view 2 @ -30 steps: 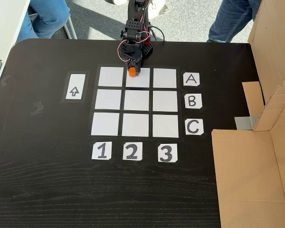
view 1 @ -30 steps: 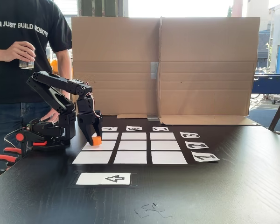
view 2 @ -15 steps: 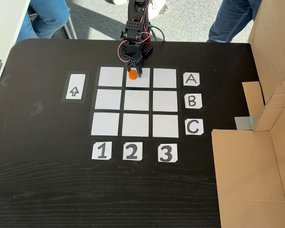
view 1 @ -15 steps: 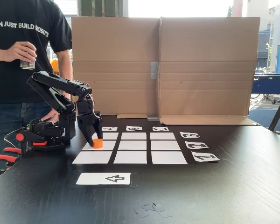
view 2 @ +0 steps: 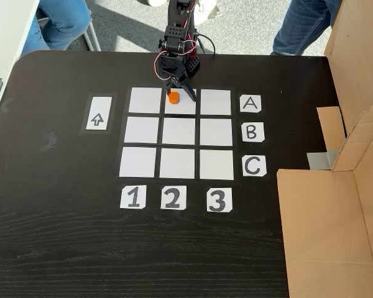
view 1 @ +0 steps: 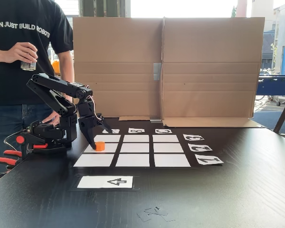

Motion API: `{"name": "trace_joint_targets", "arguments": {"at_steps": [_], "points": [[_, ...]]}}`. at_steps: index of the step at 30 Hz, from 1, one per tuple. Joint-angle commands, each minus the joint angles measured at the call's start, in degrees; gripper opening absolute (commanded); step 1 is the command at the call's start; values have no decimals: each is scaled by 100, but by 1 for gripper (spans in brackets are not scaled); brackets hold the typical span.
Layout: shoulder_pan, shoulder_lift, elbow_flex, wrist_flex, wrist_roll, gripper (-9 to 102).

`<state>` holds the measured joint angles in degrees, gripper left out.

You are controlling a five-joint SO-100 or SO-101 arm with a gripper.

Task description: Pick up the round, orange token and place it in the grid on square A2.

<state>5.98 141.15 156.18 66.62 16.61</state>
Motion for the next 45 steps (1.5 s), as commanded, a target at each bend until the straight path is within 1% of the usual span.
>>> {"name": "trace_joint_targets", "arguments": {"at_steps": [1,8,11,13,20,25,29,33,40,43,44,45], "points": [[79,369,70,-105,-26,51],[149,738,167,-167,88,51],[387,817,-44,-202,97,51],[659,835,-281,-369,158,51],[1600,870,-1055,-1415,1169,51],[2145,976,-1512,-1731,1960,51],[2777,1037,-1978,-2109,2663,51],[3463,1028,-2408,-2417,3067,51],[5001,1072,-2777,-3252,3964,50],[5713,1178,-2786,-3472,4351,45],[5933,1222,-2786,-3489,4412,40],[6170,1266,-2786,-3489,4500,39]]}}
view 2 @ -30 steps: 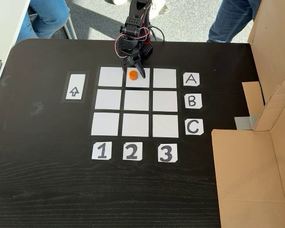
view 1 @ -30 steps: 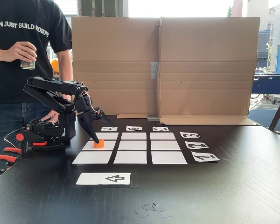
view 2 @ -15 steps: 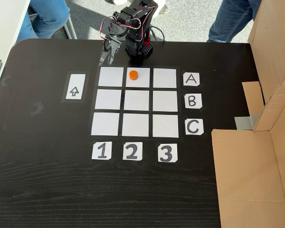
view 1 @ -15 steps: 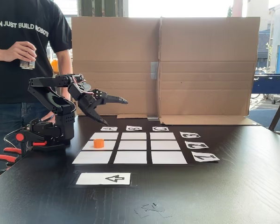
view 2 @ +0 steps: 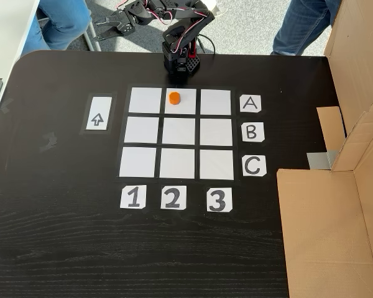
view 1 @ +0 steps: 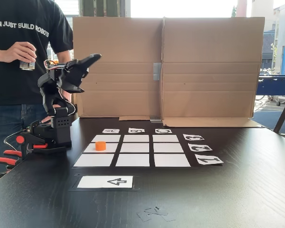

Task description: Pick up the round, orange token and place it in the grid on square A2.

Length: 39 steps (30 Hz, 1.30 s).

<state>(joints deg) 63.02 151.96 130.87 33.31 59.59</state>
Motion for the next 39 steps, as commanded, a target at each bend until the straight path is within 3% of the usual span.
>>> {"name": "trace_joint_targets", "arguments": {"at_steps": [1,9,11,21,25,39], "points": [[721,229,-255,-158,343,38],[2232,1125,448,-158,1283,3],[2329,1529,879,-105,1318,0],[2918,2936,2171,1257,1213,1],[2936,3401,2672,1485,1749,0],[2909,3902,3814,1960,1881,0]]}}
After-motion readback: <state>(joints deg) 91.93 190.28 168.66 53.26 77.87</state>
